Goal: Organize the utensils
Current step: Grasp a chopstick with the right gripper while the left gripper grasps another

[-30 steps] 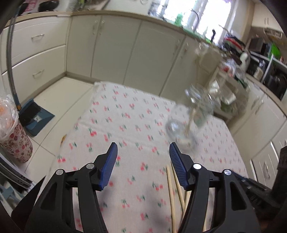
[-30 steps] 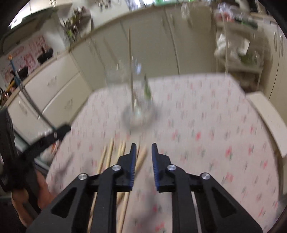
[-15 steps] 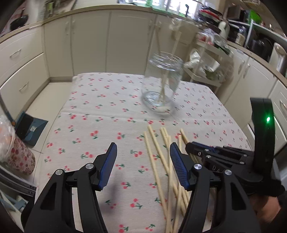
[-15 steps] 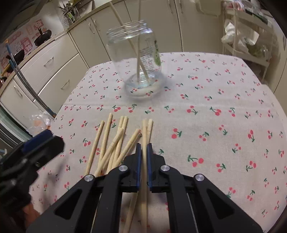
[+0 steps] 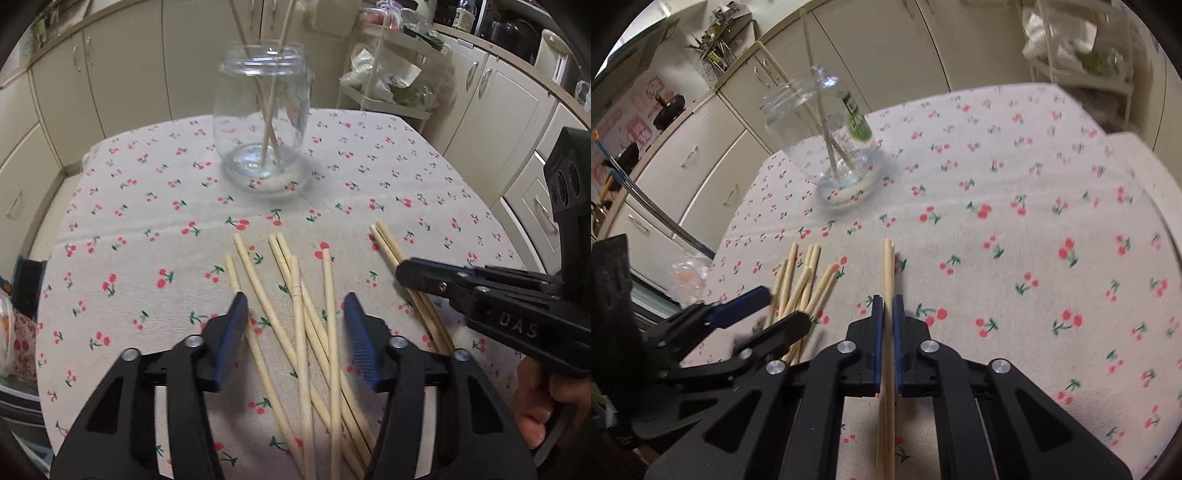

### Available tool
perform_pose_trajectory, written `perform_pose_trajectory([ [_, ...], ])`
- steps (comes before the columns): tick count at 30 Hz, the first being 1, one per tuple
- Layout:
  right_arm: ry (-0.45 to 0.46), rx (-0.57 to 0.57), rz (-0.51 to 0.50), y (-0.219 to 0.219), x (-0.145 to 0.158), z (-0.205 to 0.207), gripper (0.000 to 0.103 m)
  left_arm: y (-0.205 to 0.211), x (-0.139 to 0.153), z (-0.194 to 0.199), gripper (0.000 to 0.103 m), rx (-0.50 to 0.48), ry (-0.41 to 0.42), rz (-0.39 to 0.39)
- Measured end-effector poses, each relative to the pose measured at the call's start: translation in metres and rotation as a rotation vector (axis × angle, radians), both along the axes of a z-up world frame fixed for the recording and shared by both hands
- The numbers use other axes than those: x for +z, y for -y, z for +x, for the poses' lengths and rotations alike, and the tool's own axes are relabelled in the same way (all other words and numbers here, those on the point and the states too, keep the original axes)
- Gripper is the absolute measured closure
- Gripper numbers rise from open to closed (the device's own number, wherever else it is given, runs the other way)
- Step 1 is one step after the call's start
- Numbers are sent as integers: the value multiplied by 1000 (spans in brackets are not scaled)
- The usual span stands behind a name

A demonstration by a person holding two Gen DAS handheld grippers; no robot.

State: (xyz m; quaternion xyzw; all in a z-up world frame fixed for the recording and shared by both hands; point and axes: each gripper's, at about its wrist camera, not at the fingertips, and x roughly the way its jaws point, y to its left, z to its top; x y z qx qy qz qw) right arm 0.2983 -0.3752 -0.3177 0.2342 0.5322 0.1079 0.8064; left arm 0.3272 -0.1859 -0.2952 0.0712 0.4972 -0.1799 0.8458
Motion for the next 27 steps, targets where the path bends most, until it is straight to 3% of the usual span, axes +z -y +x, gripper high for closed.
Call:
perform_pose_trajectory([
  [2,-3,-5,21,1,-1,-1,97,-2,-2,4,81,-7,-40,-29],
  [8,10,-32,63,8,1,-3,97,-11,0,9,96,-5,-82,-88],
  [18,-11,-50,120,15,-5,-4,97,-23,5,12,98,18,-117,-159],
  [21,-18,-51,137,16,-6,-4,97,-26,6,12,98,24,-116,-157],
  [23,1,-41,84,13,-2,-5,97,-28,6,12,98,38,-114,-133],
  [27,13,-53,124,16,2,-6,97,-37,8,14,98,62,-114,-160],
])
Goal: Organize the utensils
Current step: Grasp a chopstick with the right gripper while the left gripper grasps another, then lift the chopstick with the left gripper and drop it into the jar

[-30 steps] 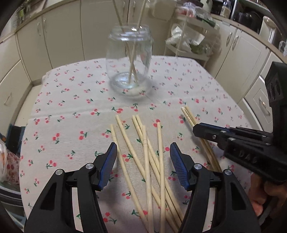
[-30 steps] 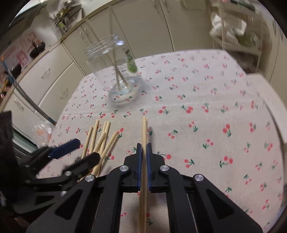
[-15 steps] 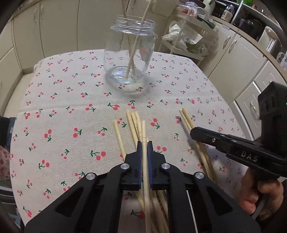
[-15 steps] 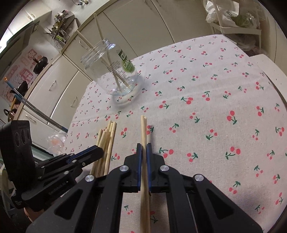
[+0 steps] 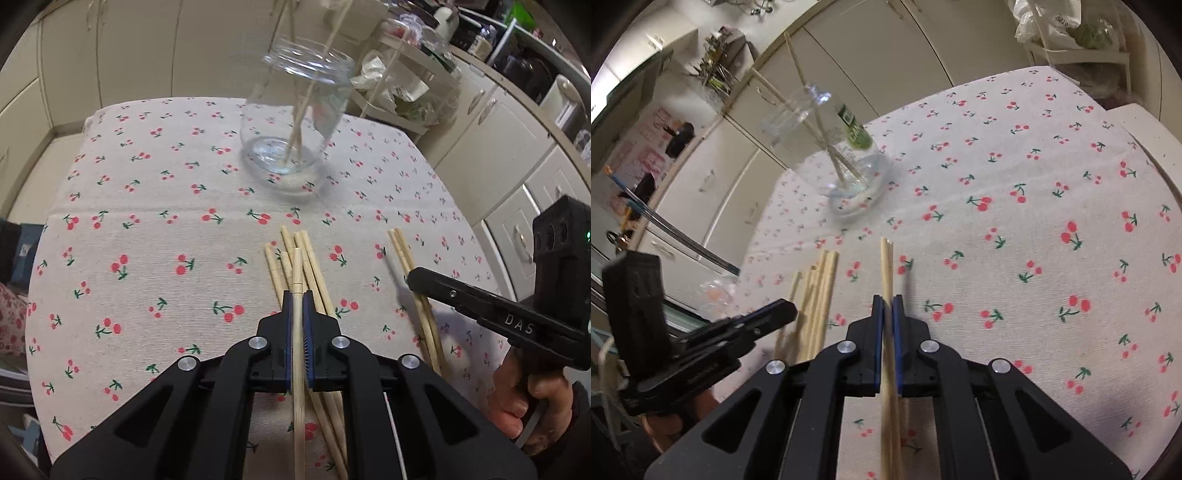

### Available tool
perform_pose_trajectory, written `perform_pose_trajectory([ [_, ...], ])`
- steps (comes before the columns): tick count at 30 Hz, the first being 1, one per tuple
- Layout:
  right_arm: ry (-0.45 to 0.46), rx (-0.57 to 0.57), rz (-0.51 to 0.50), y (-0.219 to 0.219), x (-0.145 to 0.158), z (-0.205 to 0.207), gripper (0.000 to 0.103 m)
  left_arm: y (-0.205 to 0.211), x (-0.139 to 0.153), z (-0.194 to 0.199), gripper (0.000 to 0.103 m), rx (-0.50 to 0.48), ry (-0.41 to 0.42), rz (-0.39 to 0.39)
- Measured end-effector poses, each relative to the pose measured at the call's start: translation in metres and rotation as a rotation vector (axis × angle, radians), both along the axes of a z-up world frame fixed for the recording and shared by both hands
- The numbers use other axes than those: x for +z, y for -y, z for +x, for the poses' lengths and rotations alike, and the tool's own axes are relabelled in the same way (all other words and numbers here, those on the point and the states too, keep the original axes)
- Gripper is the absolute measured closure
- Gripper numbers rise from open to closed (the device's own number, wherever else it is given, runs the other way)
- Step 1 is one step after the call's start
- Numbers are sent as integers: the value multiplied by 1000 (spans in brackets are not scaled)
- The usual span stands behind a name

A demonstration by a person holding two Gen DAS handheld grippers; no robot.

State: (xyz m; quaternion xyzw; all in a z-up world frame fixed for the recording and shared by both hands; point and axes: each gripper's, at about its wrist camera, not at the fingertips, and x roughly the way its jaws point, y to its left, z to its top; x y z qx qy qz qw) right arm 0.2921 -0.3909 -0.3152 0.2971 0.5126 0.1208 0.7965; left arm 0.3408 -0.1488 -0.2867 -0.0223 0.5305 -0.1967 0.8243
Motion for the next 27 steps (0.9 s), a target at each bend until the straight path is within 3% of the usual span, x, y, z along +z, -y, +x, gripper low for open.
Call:
perform_pose_trajectory([
  [2,-8,-26,80,8,-4,0,97,-6,3,1,98,11,-5,-36],
  [9,-51,-15,146,7,-13,4,97,-10,26,8,98,31,32,-86],
  [11,-62,-4,81,3,-12,4,96,-11,30,9,98,36,44,-98],
  [13,-59,1,115,4,-13,4,96,-10,32,11,98,39,50,-102],
  [15,-45,-8,72,5,-9,3,96,-9,33,10,98,38,54,-103],
  [17,-40,-21,114,10,-9,3,96,-9,34,10,98,38,55,-107],
  [21,-39,-17,97,11,-8,4,96,-8,35,10,98,40,57,-110],
  [22,-42,-3,95,9,-7,5,91,-9,35,11,98,41,56,-110],
  [27,-3,60,-31,-9,1,6,87,-11,33,11,98,45,53,-113],
])
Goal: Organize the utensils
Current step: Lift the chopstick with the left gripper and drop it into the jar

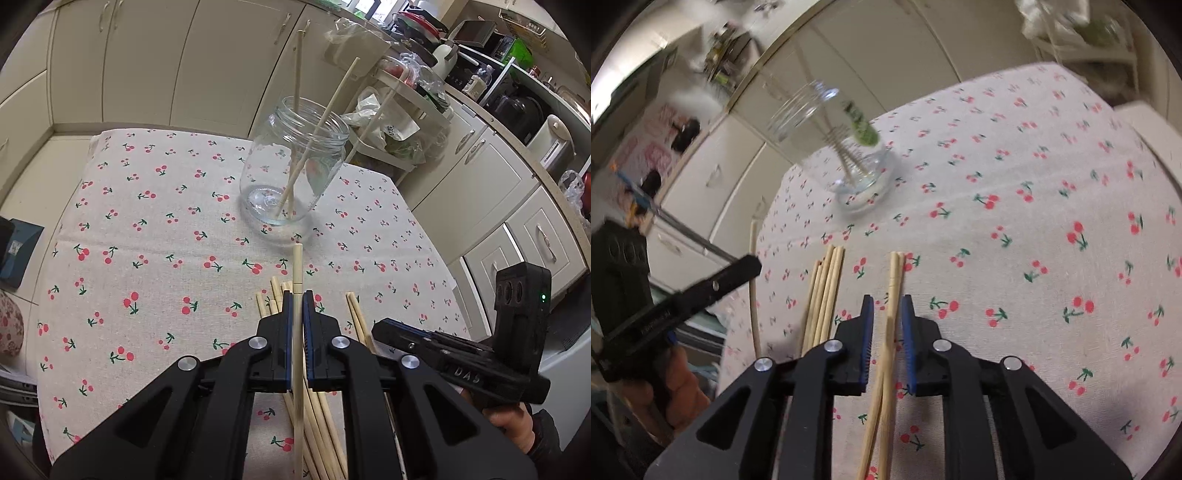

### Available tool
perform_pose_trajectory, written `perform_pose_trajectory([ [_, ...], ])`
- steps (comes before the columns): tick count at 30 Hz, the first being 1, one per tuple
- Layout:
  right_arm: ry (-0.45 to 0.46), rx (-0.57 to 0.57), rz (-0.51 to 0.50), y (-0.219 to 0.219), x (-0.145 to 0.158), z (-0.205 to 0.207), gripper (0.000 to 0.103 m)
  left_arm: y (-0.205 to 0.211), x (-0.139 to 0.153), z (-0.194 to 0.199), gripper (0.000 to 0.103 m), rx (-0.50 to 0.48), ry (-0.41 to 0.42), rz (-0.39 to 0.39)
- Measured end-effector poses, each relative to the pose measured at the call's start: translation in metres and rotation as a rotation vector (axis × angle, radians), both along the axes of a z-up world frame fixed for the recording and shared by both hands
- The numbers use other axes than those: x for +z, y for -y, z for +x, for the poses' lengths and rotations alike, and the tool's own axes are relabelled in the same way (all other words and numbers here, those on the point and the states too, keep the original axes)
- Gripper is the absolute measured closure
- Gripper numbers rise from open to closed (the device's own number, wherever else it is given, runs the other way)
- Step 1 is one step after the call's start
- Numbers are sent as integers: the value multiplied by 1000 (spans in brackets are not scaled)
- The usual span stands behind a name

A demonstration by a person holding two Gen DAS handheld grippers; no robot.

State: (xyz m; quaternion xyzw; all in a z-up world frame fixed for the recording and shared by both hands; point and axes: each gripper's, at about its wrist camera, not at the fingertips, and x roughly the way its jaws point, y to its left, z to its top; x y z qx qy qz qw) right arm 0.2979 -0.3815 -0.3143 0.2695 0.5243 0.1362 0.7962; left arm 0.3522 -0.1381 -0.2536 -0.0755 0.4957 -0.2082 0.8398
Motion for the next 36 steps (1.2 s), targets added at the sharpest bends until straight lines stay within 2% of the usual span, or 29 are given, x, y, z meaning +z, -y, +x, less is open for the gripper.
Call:
perform_pose_trajectory([
  [4,-17,7,-24,-3,-9,3,87,0,-1,0,98,2,-3,-4],
  [6,-9,8,-25,-3,-10,5,90,0,-2,0,98,2,-2,-4],
  [7,-7,13,-27,-4,-11,6,95,0,-1,0,98,2,-1,-6],
  [9,1,9,-14,-2,-9,5,97,0,-1,0,98,4,1,-7],
  [12,22,-6,21,2,-3,1,97,0,4,0,98,8,13,-13],
  [17,38,-61,160,15,1,-1,98,-4,22,8,98,34,54,-32],
  [22,110,-115,206,23,13,-3,97,-11,61,26,98,120,206,-78],
  [29,126,-166,214,33,10,-1,98,-13,130,52,98,240,465,-159],
  [33,123,-179,213,36,7,0,98,-9,156,70,98,248,523,-196],
  [36,123,-181,211,38,6,0,98,-10,168,79,98,245,537,-206],
])
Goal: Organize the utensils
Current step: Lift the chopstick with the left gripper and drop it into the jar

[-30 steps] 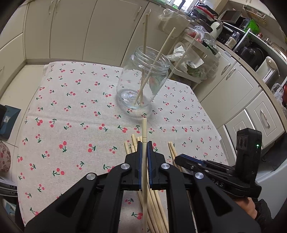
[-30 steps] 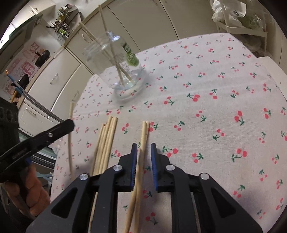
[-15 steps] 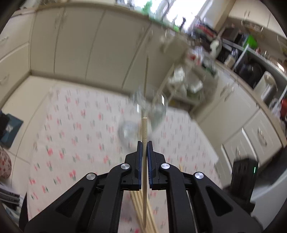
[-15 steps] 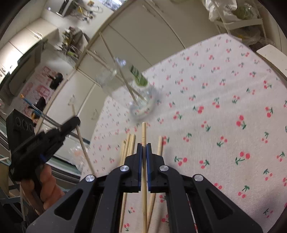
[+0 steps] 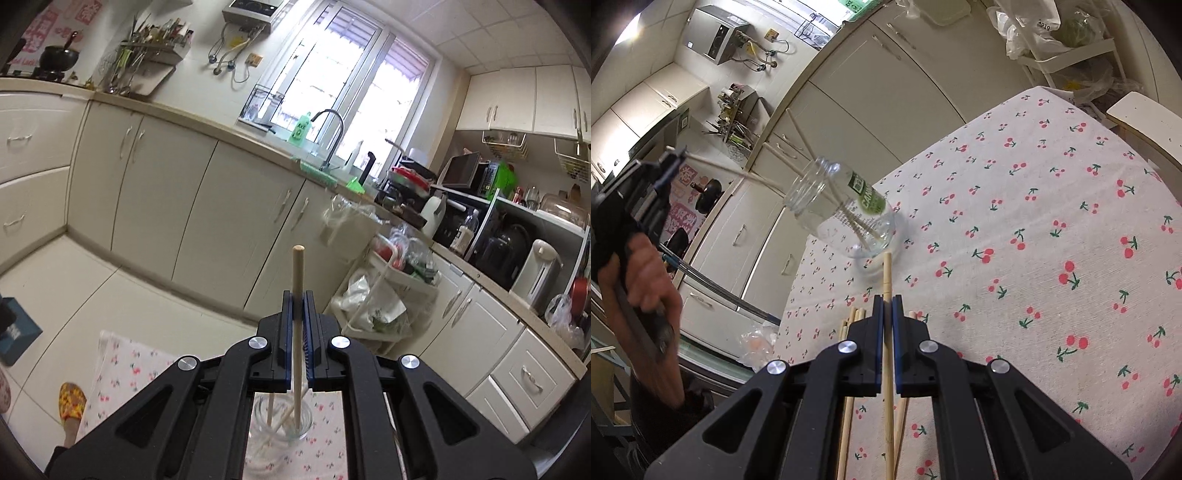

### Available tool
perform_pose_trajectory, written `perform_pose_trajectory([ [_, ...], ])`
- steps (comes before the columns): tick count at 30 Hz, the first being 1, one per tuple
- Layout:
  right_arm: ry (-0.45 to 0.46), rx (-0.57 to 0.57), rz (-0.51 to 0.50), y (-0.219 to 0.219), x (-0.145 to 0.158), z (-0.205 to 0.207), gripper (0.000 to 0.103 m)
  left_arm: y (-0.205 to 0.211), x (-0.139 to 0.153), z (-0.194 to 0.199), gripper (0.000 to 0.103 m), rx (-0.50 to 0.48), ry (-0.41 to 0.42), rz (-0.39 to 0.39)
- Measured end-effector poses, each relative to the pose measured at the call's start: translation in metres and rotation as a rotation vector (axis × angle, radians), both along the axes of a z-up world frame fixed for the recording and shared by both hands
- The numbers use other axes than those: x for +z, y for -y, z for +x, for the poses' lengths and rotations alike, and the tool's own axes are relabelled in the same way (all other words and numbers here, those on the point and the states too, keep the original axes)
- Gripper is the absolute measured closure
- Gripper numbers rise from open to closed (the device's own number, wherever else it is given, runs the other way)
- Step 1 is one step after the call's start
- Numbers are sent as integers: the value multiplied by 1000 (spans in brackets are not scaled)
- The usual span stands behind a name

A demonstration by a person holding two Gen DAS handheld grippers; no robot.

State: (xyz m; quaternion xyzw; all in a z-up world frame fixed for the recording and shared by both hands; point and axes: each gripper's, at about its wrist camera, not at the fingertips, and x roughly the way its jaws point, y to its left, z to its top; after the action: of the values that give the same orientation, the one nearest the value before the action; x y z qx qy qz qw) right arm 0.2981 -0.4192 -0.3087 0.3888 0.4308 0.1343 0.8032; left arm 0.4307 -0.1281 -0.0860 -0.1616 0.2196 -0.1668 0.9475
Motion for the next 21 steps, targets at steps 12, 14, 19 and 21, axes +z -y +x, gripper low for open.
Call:
perform_pose_trajectory([
  [12,1,-13,2,3,1,-2,98,12,-13,25,98,-10,-34,48],
  [14,9,-20,-6,3,2,-3,98,18,-23,31,98,-20,-64,81],
  [19,47,-47,-35,7,11,-5,97,31,-52,45,98,-35,-134,154],
  [21,70,-65,-56,8,17,-5,98,37,-62,49,98,-44,-161,180],
])
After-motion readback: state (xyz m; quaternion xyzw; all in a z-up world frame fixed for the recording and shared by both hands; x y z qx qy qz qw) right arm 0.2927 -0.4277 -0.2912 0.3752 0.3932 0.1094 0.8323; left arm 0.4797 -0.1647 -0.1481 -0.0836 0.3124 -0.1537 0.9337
